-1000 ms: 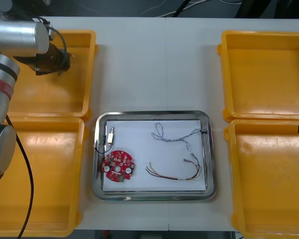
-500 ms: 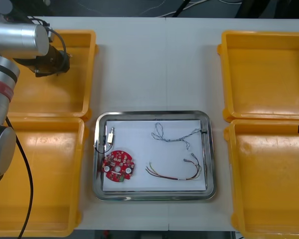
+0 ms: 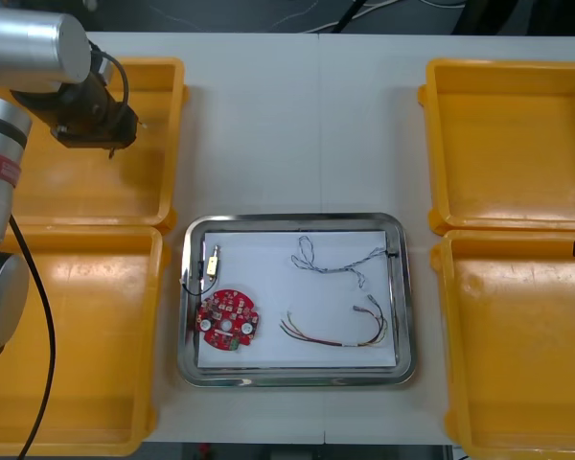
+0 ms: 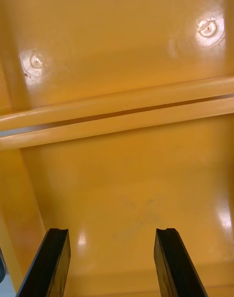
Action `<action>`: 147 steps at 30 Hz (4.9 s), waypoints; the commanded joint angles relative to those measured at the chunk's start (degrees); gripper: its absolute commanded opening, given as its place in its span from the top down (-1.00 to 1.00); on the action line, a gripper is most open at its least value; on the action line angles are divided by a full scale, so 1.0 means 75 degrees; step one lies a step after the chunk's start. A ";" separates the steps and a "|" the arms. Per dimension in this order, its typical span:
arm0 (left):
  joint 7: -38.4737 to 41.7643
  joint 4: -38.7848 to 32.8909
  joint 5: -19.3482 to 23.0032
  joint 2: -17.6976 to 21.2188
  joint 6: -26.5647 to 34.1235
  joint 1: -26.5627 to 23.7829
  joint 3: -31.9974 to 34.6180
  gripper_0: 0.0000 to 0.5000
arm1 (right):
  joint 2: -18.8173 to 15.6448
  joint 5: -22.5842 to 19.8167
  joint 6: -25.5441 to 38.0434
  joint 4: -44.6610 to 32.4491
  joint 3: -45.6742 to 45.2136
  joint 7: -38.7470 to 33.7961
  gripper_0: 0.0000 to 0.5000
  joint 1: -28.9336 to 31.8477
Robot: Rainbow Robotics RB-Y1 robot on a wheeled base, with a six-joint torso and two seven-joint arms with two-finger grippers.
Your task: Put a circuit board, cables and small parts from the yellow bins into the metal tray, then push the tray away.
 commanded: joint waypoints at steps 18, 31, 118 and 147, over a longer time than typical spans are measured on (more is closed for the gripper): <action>0.2766 -0.5747 0.2361 0.0838 0.3340 0.1163 -0.0241 1.00 | -0.0291 -0.0038 0.0023 -0.0258 -0.0212 -0.0288 -1.00 0.0103; 0.4934 -0.8641 0.2033 0.0850 0.3340 0.2909 -0.2152 1.00 | -0.0291 -0.0038 0.0023 -0.0258 -0.0212 -0.0288 -1.00 0.0103; 0.5520 -0.6474 0.0416 0.0146 0.0357 0.2804 -0.5550 1.00 | -0.0291 -0.0038 0.0023 -0.0258 -0.0212 -0.0288 -1.00 0.0103; 0.5626 -0.6743 0.0381 0.0123 0.0744 0.2804 -0.5444 -1.00 | -0.0291 -0.0038 0.0023 -0.0258 -0.0212 -0.0288 -1.00 0.0103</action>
